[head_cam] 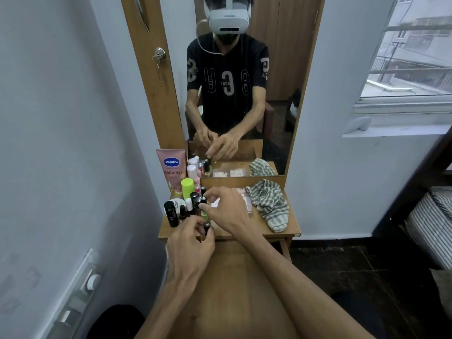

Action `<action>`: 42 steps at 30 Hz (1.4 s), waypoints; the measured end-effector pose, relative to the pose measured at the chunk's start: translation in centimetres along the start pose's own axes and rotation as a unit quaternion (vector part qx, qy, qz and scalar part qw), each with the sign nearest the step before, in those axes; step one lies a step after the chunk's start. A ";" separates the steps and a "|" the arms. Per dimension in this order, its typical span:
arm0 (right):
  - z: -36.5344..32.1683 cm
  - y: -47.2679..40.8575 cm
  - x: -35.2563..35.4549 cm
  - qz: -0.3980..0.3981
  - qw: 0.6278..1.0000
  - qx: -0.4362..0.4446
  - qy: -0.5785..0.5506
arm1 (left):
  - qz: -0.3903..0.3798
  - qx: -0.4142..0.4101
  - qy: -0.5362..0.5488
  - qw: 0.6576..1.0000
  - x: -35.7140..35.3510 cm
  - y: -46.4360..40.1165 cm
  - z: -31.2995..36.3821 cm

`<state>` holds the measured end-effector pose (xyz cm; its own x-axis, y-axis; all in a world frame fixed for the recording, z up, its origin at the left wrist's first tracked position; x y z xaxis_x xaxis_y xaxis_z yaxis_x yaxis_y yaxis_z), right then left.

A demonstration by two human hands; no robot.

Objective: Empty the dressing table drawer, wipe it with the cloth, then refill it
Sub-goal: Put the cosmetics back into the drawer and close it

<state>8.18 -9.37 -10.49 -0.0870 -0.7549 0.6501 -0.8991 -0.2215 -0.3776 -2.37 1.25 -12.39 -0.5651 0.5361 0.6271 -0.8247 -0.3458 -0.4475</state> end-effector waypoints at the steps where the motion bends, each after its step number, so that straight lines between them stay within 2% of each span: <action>1: 0.0 0.0 -0.3 0.003 1.000 -0.005 -0.003 | -0.002 -0.004 0.002 1.000 0.1 0.1 -0.1; 8: 1.4 2.0 2.2 0.007 0.998 -0.022 -0.058 | -0.039 -0.013 0.046 0.998 -0.1 1.8 0.0; 12: 3.3 5.6 5.9 -0.024 0.997 -0.020 -0.074 | -0.086 -0.028 0.039 0.995 -1.6 3.8 0.5; 17: 7.1 11.4 9.6 -0.074 0.994 -0.069 -0.039 | -0.168 -0.040 0.018 0.985 -4.4 6.3 1.6; 23: 11.3 15.6 10.8 -0.080 0.989 -0.116 0.046 | -0.253 -0.037 -0.006 0.967 -7.6 8.7 3.3; 30: 12.5 15.5 9.6 -0.091 0.982 -0.095 0.133 | -0.271 -0.044 0.011 0.961 -9.6 9.3 4.3; 42: 12.6 13.5 8.7 -0.112 0.972 -0.110 0.176 | -0.337 0.023 0.040 0.940 -12.7 9.9 3.5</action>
<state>0.64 -26.71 -18.23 0.0152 -0.4367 0.8995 -0.9791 -0.1892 -0.0753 -3.44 -11.72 -22.59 0.0882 0.7012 0.7075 -0.9961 0.0612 0.0635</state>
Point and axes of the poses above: each hand's wrist, its own y-axis away from the middle knuckle, its own x-axis out of the back of the hand, z = x × y, the point moved 2 cm from there along -y, towards the middle knuckle, and after that the axes turned 3 degrees about -y, right-handed, at the moved point
